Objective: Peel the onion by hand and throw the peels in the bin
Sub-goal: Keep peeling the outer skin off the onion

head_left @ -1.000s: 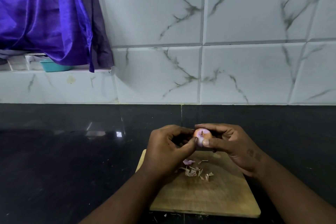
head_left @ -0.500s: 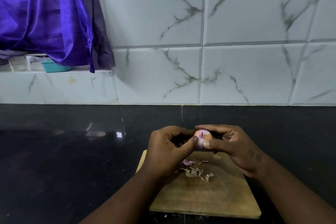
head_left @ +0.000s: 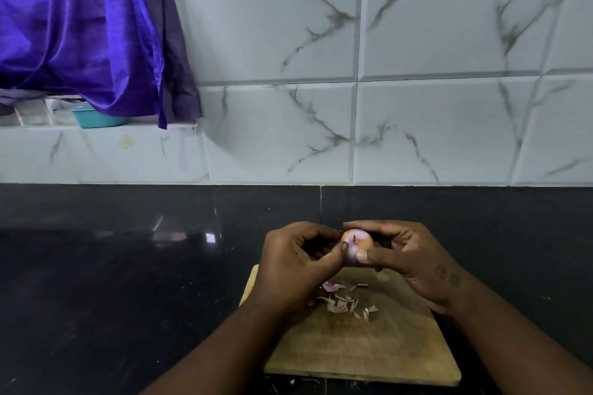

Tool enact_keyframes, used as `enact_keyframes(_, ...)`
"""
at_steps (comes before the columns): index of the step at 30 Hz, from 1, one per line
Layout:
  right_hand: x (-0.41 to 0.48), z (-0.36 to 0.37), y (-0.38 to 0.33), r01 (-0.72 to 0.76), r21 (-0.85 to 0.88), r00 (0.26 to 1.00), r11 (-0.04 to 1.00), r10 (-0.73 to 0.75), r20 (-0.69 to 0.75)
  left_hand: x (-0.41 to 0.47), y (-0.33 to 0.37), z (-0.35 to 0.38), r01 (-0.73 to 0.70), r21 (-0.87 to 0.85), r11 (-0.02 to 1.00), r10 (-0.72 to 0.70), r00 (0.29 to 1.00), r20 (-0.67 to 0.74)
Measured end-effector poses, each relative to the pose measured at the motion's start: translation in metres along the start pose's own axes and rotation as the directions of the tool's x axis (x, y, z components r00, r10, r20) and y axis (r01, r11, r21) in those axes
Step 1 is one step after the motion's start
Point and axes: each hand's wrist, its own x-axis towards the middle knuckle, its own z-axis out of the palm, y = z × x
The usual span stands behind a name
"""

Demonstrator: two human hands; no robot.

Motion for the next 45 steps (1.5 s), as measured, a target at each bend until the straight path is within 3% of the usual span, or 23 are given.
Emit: enact_keyframes(45,-0.0001,0.0021,-0.0002,0.020,-0.017,1.000,1.000,-0.020,-0.011,0.0011,-0.0020,0.0016,-0.027,0.007,1.000,0.027,0.999,-0.019)
